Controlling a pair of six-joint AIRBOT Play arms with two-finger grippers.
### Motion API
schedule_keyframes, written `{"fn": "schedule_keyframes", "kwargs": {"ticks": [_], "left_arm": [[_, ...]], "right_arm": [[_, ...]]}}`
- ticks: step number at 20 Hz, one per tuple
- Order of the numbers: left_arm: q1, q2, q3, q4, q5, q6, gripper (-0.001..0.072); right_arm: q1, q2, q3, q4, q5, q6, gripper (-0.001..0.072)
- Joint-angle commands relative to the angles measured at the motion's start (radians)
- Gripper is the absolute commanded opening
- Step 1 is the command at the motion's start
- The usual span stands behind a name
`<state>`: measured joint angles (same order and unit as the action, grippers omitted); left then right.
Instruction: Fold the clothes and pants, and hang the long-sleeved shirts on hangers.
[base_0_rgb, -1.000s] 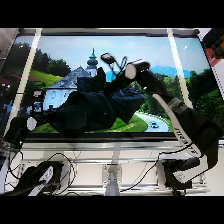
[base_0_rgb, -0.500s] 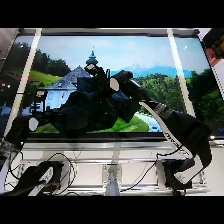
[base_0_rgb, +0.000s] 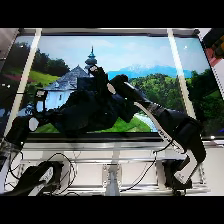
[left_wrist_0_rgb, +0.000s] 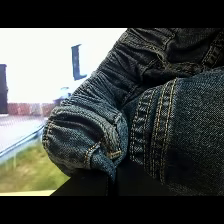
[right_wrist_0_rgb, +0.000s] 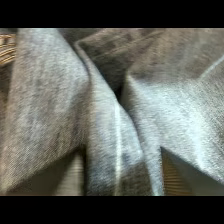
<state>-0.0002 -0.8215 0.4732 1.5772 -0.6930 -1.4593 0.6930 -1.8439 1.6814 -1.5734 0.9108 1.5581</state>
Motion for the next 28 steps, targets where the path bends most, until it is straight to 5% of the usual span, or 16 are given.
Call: {"fn": "schedule_keyframes", "kwargs": {"ticks": [1,2,6,10,13,19,28], "left_arm": [[0.0,0.0,0.0,0.0,0.0,0.0,0.0037],[0.0,0.0,0.0,0.0,0.0,0.0,0.0037],[0.0,0.0,0.0,0.001,0.079,-0.022,0.0037],[0.011,0.0,0.017,0.001,0.453,-0.25,0.0036],[0.077,-0.001,0.09,0.001,0.649,-0.296,0.0035],[0.26,0.001,0.246,0.001,0.656,-0.296,0.0036],[0.276,0.0,0.251,0.013,0.444,-0.286,0.0036]], "right_arm": [[-0.025,-0.014,0.002,-0.007,-0.048,0.057,0.0186],[-0.031,-0.014,0.005,-0.005,-0.058,0.057,0.0033],[-0.052,-0.006,0.047,-0.044,-0.063,0.046,0.0027],[-0.138,0.021,0.188,-0.132,-0.058,0.047,0.0027],[-0.246,0.075,0.305,-0.143,-0.053,0.05,0.0027],[-0.423,0.31,0.367,-0.142,0.008,0.05,0.0027],[-0.441,0.568,0.346,-0.07,0.547,0.049,0.0027]]}}
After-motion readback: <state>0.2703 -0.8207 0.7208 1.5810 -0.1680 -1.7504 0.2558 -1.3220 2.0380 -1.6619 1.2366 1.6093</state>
